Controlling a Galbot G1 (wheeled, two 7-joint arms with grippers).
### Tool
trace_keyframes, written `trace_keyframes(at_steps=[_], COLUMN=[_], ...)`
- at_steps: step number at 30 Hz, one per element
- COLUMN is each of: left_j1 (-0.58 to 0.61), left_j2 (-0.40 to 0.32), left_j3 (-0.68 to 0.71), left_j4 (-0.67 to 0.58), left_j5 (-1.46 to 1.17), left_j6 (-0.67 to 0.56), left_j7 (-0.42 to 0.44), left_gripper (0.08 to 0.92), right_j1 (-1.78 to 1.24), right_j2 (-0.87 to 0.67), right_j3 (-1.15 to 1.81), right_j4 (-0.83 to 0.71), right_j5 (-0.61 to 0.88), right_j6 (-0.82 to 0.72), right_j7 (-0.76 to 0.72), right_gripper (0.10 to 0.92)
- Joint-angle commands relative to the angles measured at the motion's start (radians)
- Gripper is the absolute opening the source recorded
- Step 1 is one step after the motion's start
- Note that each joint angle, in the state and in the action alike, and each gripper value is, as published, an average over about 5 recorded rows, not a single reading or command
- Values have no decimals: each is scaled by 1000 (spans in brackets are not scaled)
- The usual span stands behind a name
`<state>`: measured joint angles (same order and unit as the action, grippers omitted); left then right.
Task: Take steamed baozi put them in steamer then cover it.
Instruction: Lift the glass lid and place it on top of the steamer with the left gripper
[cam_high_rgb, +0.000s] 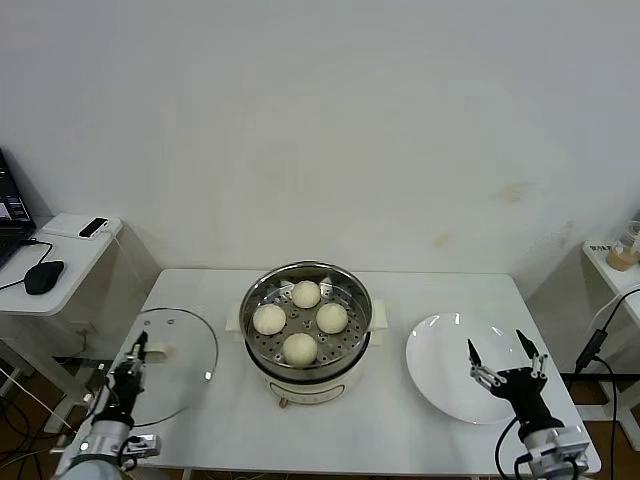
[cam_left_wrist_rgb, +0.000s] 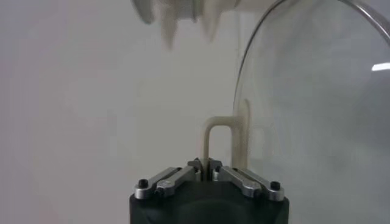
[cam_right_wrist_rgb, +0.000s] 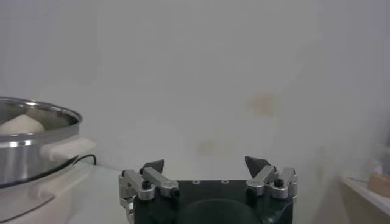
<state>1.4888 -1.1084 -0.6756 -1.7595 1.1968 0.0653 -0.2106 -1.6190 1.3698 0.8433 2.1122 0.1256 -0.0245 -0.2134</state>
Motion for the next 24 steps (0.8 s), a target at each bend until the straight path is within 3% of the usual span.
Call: trace_keyframes(at_steps=[1, 8, 13, 19, 24], left_j1=[63, 33, -18, -153, -289], left_j2=[31, 99, 171, 252, 263], left_j3=[-116, -78, 13, 160, 313], left_j4=[-208, -316, -348, -341, -328], left_j5=[13, -73, -135, -159, -187], left_j6=[136, 187, 206, 254, 318], left_j7=[168, 270, 280, 276, 300], left_gripper=[132, 132, 132, 132, 132], right_j1=[1, -13, -20, -14, 11], right_j2=[-6, -5, -3, 13, 38], right_j3=[-6, -3, -10, -35, -57], right_j4=[9, 13, 10, 3, -10], right_j5=[-2, -36, -81, -182, -249], right_j6=[-9, -8, -10, -11, -9], right_j7=[-4, -25, -41, -57, -63], right_gripper=[823, 823, 823, 823, 823])
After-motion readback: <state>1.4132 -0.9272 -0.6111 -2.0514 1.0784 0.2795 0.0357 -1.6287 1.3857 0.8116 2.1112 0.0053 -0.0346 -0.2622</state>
